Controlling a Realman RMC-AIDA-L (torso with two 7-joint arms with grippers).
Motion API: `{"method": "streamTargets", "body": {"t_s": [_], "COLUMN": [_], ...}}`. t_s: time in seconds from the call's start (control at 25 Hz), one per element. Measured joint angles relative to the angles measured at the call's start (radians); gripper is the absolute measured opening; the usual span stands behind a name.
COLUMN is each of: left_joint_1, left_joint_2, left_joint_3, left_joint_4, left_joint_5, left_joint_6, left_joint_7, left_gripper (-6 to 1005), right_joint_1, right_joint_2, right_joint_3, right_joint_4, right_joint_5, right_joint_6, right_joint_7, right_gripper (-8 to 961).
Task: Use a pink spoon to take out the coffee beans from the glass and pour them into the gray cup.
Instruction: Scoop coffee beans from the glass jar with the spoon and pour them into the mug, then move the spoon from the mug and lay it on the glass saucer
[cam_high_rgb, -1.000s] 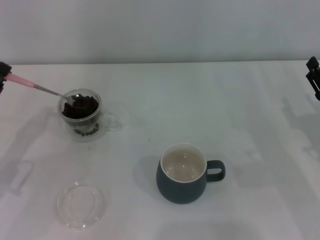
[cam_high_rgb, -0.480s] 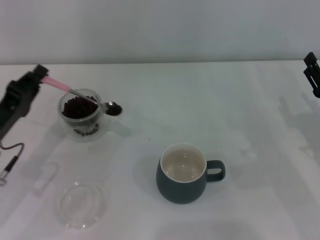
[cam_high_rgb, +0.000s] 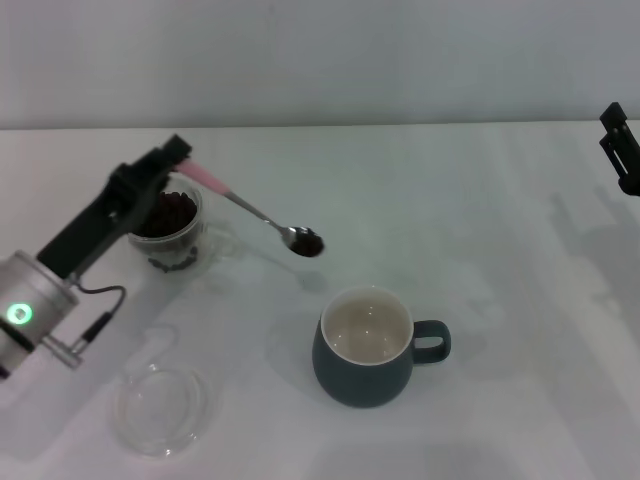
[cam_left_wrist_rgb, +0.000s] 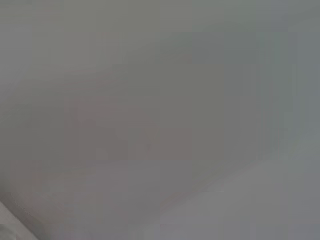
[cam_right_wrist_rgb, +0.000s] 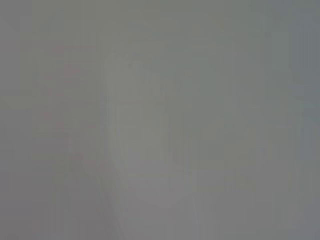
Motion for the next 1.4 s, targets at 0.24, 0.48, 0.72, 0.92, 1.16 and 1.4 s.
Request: {"method": "streamTargets", "body": {"t_s": [0.24, 0.48, 0.72, 0.92, 1.16, 1.4], "left_joint_1": [-0.03, -0.045, -0.065, -0.098, -0.124, -0.139], "left_joint_2": [-0.001, -0.002, -0.001, 0.0, 0.004, 0.003], "left_joint_3": [0.0, 0.0, 0.0, 0.0, 0.0, 0.006], "left_joint_4": [-0.02, -0.021, -0.019, -0.016, -0.007, 0.006], "left_joint_5": [0.077, 0.136, 0.174, 0.213, 0.244, 0.285], "left_joint_6": [-0.009, -0.011, -0.026, -0.048, -0.054, -0.093], "left_joint_7": [0.039, 0.118, 0.201, 0.338, 0.454, 0.538], "left_gripper": [134, 134, 134, 134, 134, 134], "right_joint_1": [-0.008, -0.011, -0.012, -0.013, -0.024, -0.027], "right_joint_2": [0.0, 0.0, 0.0, 0.0, 0.0, -0.001], "right_joint_3": [0.0, 0.0, 0.0, 0.0, 0.0, 0.002], "right_joint_4": [0.009, 0.011, 0.012, 0.012, 0.012, 0.012], "right_joint_5": [0.0, 0.0, 0.0, 0.0, 0.0, 0.0], "right_joint_6": [-0.007, -0.008, -0.008, -0.011, -0.032, -0.034], "right_joint_7": [-0.001, 0.0, 0.0, 0.002, 0.004, 0.005], "right_gripper": [693, 693, 693, 693, 693, 693]}}
